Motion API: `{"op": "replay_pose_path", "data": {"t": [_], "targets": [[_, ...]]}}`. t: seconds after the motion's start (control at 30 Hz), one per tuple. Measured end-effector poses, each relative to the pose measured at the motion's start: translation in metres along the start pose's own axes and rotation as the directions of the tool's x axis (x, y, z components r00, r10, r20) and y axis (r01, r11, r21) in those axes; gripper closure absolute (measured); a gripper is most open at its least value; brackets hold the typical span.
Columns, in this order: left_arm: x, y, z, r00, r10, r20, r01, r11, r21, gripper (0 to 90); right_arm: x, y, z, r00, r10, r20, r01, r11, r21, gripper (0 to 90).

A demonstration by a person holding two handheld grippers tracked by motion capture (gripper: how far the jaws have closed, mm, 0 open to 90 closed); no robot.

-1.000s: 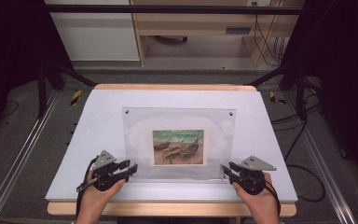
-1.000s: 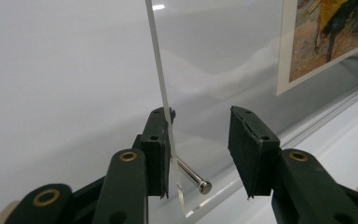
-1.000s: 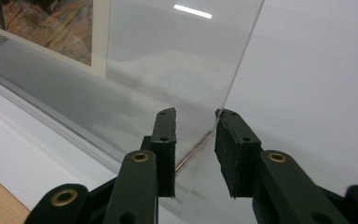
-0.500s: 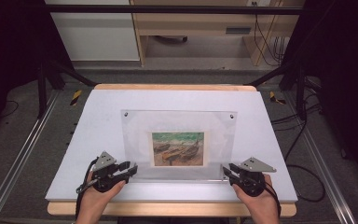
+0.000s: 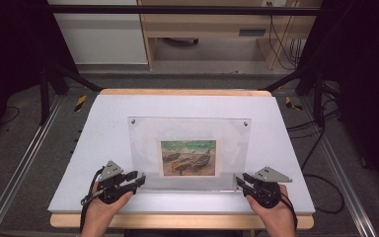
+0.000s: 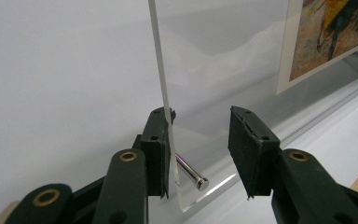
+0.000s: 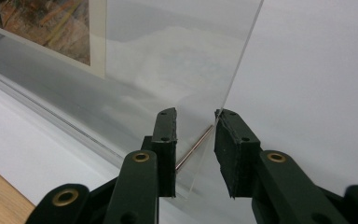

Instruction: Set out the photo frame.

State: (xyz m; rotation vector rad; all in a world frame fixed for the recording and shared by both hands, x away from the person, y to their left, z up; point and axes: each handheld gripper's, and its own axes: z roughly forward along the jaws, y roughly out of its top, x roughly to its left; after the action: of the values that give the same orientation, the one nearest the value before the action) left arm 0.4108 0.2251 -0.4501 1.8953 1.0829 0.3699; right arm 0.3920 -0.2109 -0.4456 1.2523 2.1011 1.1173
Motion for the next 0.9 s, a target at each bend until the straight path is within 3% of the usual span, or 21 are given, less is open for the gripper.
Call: {"op": "replay_pose_path", "data": {"t": [0.9], "targets": [[-0.004,-0.0065,-0.0026,0.9998,0.022,0.0,-0.022,0.9994,0.027,59.0,0.0034,-0.0065,-0.003,0.9999,-0.001,-0.011,0.001,1.0,0.018,69.7]]}}
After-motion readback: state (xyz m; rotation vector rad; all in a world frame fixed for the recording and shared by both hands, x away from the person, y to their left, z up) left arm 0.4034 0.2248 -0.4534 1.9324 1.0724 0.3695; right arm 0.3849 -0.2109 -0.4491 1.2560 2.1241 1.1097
